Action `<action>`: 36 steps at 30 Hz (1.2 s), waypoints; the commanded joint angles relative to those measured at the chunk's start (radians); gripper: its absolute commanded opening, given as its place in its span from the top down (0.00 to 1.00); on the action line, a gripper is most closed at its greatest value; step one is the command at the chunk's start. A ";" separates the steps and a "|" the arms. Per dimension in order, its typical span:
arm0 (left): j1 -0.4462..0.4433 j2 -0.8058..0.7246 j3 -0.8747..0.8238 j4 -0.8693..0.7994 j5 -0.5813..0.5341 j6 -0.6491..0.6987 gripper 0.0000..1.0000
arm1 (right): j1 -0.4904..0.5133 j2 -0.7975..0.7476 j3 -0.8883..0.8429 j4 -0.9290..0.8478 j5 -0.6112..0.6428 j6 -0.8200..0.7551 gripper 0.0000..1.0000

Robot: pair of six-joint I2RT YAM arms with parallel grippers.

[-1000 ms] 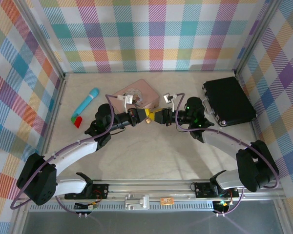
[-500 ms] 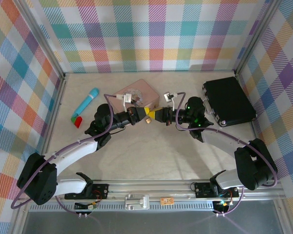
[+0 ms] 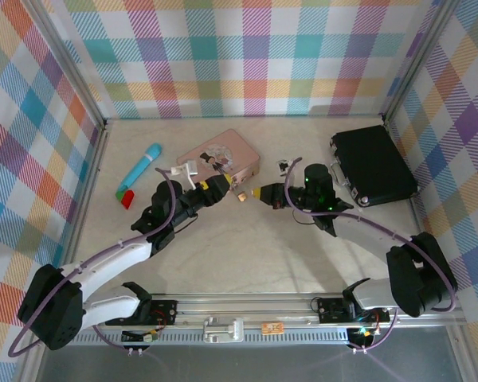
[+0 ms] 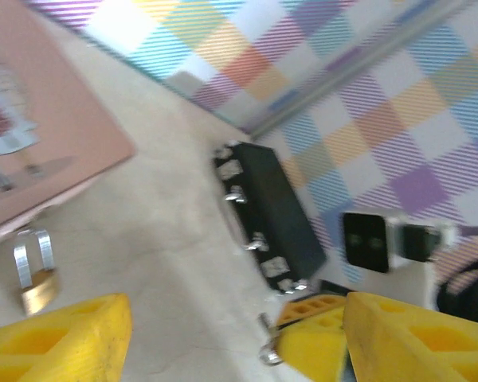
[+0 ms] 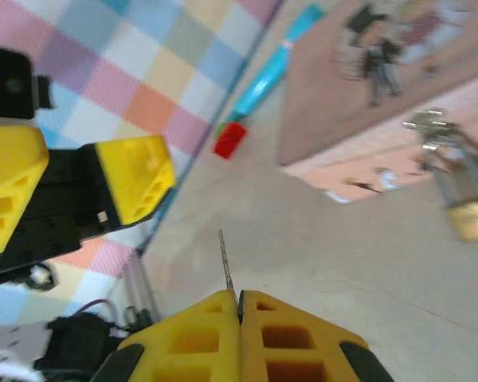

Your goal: Unlock the padlock with the key

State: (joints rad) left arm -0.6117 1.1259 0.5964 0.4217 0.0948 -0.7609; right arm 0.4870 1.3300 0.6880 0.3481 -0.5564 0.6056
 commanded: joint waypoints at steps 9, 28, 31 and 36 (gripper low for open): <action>-0.211 0.322 0.093 -0.161 -0.468 -0.110 0.35 | -0.021 -0.113 -0.036 -0.322 0.371 -0.112 1.00; -0.204 0.857 0.488 -0.240 -0.645 -0.005 0.46 | -0.103 -0.207 -0.128 -0.240 0.261 -0.119 1.00; -0.199 0.896 0.485 -0.208 -0.633 -0.009 0.49 | -0.112 -0.195 -0.128 -0.226 0.237 -0.116 1.00; -0.177 0.942 0.482 -0.149 -0.612 -0.014 0.52 | -0.119 -0.163 -0.126 -0.194 0.210 -0.098 1.00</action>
State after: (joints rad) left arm -0.8135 2.0193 1.0729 0.2531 -0.5358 -0.7803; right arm 0.3748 1.1503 0.5663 0.1043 -0.3073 0.4938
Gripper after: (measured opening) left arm 0.486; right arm 0.046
